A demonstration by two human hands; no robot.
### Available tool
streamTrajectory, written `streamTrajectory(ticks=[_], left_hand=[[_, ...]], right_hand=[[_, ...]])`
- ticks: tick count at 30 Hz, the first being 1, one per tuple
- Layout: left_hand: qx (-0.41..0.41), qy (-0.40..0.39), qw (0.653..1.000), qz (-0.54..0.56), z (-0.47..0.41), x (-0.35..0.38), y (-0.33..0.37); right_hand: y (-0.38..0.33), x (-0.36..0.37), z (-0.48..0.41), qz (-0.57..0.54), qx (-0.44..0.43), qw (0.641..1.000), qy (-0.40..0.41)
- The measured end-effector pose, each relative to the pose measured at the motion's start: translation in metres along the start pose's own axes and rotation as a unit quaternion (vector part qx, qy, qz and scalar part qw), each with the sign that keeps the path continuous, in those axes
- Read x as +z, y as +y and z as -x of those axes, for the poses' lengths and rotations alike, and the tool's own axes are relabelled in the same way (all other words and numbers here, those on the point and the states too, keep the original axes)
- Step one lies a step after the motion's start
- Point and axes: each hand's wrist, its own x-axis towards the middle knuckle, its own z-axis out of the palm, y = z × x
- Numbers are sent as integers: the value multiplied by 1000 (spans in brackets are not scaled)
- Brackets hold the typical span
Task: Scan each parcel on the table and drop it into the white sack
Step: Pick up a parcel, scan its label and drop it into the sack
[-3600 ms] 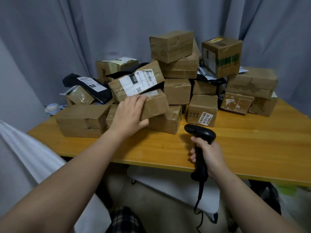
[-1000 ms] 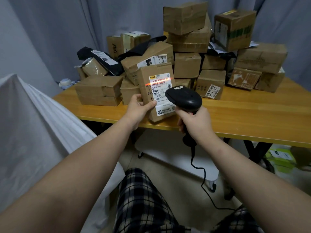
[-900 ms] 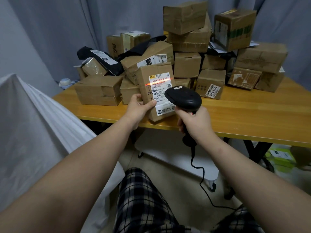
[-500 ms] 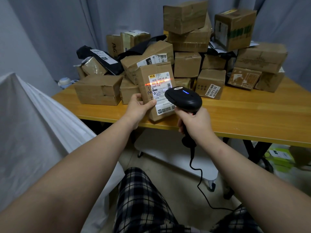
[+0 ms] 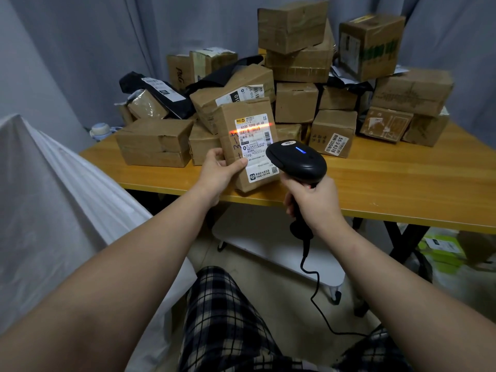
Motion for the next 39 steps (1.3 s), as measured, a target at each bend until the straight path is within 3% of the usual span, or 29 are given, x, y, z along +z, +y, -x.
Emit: streamTrajectory(ticks=[7,12,17,20,23,25,28,35,39], left_hand=[[31,31,997,62,23,-25,-6],[23,68,996,48,46,-81,-24],[-16,226,973,39,78,-185,-74],[-90,348,931,66,96,-260,-118],[-191,392,900,17,108,-309,-174],[-263,380,885,-44,105,-319,-218],[-318,368,872,-50,84,-310,-265],[-292,294,903,-113,-16,-286,-294],[-337,239,899,-146,-21,-276,-308]], right_hand=[[-18,14,6,5,-16,999,-41],[-15,64,11,11,4,993,-122],[5,139,18,46,55,971,-228],[30,183,23,76,78,956,-271],[53,220,29,114,77,940,-312],[65,243,29,167,68,922,-342],[84,271,19,236,67,896,-371],[114,290,-8,316,74,888,-326],[121,279,-20,318,83,894,-305]])
